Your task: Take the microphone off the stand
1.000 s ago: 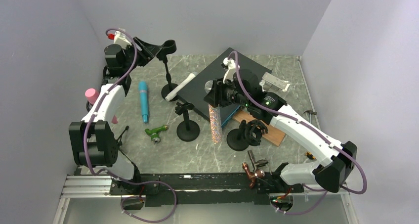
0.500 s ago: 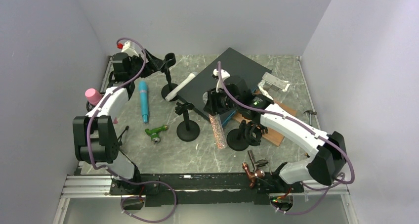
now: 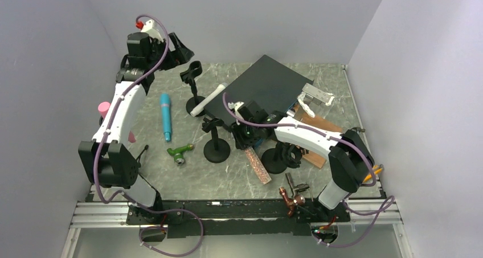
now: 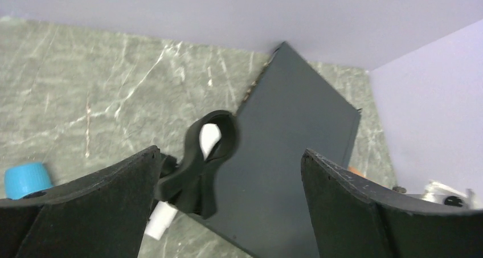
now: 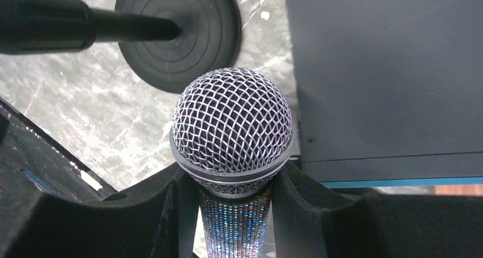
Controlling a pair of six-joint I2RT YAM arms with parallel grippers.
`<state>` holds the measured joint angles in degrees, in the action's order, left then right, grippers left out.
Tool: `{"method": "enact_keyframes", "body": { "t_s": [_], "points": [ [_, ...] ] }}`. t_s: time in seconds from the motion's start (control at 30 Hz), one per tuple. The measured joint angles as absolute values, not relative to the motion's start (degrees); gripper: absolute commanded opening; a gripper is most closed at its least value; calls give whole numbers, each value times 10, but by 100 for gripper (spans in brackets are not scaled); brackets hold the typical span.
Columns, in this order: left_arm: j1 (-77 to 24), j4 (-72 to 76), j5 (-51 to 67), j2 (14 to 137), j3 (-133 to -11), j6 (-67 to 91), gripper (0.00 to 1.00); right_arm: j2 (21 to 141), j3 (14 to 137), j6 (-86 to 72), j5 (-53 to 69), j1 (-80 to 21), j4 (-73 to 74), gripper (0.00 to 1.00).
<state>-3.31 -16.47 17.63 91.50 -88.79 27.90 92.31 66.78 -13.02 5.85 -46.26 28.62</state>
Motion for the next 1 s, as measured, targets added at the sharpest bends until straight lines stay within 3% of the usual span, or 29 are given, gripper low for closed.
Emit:
{"method": "enact_keyframes", "body": {
  "t_s": [0.2,0.33,0.67,0.83,1.0],
  "points": [
    [-62,-203,177,862,-913,283,97,928,630,-132,60,-491,270,6],
    [-100,-234,183,818,-920,295,97,928,590,-135,58,-496,265,23],
    [-140,-286,225,584,-849,367,99,934,536,-140,44,-496,182,49],
    [-141,-406,183,512,-905,309,99,944,536,-154,49,-502,162,69],
    [-141,-521,103,452,-945,260,99,944,538,-156,57,-512,162,77]
  ]
}}
